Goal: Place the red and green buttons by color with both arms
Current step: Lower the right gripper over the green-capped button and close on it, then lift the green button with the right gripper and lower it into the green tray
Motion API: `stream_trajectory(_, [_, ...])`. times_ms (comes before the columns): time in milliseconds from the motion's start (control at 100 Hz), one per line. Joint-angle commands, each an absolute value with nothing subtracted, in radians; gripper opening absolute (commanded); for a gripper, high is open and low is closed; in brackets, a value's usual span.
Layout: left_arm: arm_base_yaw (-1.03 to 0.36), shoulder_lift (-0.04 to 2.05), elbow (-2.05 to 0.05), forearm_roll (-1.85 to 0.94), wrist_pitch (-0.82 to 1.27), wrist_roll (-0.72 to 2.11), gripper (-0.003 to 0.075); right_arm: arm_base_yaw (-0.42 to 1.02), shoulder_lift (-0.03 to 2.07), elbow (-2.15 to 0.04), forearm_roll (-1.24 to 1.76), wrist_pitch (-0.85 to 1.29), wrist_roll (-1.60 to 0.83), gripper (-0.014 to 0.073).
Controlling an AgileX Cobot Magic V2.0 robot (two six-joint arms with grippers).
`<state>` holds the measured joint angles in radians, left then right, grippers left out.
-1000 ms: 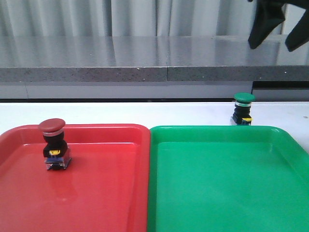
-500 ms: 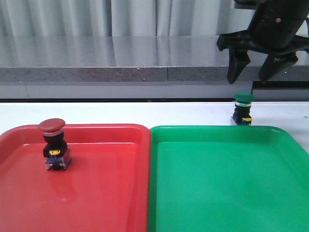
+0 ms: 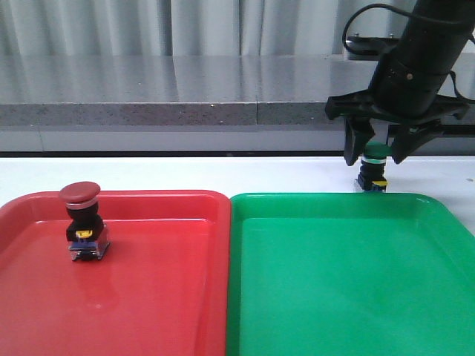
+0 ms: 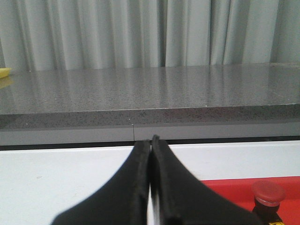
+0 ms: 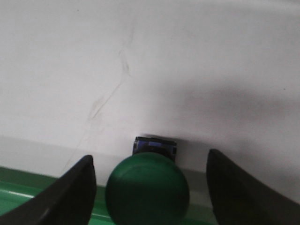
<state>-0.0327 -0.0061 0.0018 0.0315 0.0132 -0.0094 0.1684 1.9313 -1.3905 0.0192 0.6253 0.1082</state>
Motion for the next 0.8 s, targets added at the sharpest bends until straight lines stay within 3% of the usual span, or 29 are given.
stream_trajectory(0, [-0.029,-0.035,0.044,0.028,-0.068,-0.02,-0.0019,0.168,1.887,-1.424,0.008,0.59,0.097,0.0494])
stream_trajectory(80, [-0.029,-0.035,0.044,0.028,-0.068,-0.02,-0.0019,0.168,1.888,-1.424,0.008,0.592,0.097,0.0439])
stream_trajectory(210, [-0.029,-0.035,0.044,0.028,-0.068,-0.02,-0.0019,0.168,1.888,-1.424,0.008,0.592,0.097,0.0272])
stream_trajectory(280, [-0.029,-0.035,0.044,0.028,-0.068,-0.02,-0.0019,0.168,1.887,-1.424,0.008,0.592,0.097,0.0235])
stream_trajectory(790, [-0.029,-0.035,0.044,0.028,-0.068,-0.02,-0.0019,0.193,1.72,-1.427,0.014,0.726,0.098,0.0237])
